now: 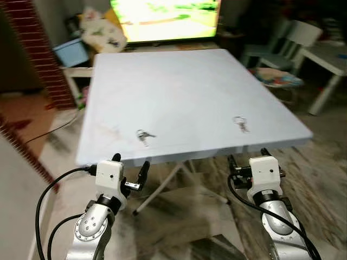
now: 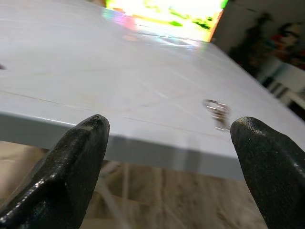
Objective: Hang keys on a hook
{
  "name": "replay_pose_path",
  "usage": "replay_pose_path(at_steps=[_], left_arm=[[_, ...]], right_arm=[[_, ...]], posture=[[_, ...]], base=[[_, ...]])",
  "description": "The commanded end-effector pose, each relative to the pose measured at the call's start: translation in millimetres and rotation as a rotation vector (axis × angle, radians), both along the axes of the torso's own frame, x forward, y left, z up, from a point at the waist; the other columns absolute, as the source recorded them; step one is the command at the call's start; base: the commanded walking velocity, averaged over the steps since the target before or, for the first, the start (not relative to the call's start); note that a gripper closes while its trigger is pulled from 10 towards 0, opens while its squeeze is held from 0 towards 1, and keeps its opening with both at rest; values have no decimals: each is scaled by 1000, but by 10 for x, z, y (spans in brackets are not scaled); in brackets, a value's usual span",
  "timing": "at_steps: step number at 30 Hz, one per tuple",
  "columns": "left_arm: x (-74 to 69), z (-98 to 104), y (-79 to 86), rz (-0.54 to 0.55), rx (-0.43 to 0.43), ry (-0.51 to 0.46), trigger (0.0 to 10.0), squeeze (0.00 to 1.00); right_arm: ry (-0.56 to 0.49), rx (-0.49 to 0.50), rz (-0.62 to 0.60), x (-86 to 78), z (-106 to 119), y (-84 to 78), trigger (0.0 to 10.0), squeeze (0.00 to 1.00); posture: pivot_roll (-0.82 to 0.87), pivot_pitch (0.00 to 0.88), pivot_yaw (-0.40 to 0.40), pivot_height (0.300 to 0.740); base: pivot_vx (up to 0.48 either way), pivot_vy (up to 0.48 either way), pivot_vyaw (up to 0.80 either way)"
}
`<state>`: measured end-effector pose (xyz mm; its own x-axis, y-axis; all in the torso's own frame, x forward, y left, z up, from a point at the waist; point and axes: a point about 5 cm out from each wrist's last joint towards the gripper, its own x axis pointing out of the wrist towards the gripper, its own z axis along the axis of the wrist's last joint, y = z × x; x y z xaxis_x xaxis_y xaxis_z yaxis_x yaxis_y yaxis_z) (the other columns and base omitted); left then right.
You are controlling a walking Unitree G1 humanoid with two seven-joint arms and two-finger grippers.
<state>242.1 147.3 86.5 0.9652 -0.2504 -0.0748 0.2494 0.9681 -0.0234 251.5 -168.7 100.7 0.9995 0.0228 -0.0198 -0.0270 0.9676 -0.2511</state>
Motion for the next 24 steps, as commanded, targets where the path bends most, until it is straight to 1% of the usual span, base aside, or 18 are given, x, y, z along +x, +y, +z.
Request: replay_pose_path(at_steps=[1, 5, 14, 17, 19, 24], left_arm=[[24, 6, -2, 3, 5, 1, 10000, 0], [46, 16, -6, 2, 3, -3, 10000, 0], [46, 17, -6, 0, 4, -3, 10000, 0], [46, 18, -5, 2, 4, -5, 10000, 0], [45, 17, -3, 3, 5, -5, 10000, 0], [48, 20, 2, 5, 6, -6, 10000, 0]], right_arm=[[-17, 1, -10, 10, 40, -17, 10000, 0], [-18, 6, -11, 12, 37, -13, 10000, 0], [-22, 12, -4, 49, 46, 2, 10000, 0], [-27, -2, 5, 62, 56, 11, 10000, 0], [-33, 11, 26, 82, 73, 37, 10000, 0], [-49, 16, 18, 156, 117, 28, 10000, 0]], posture=[[-8, 27, 9, 740], [-7, 26, 10, 740], [-2, 27, 11, 740], [-1, 26, 11, 740], [0, 28, 12, 740], [4, 29, 11, 740]], base=[[0, 0, 800], [0, 0, 722], [0, 0, 0], [0, 0, 0], [0, 0, 772], [0, 0, 769]])
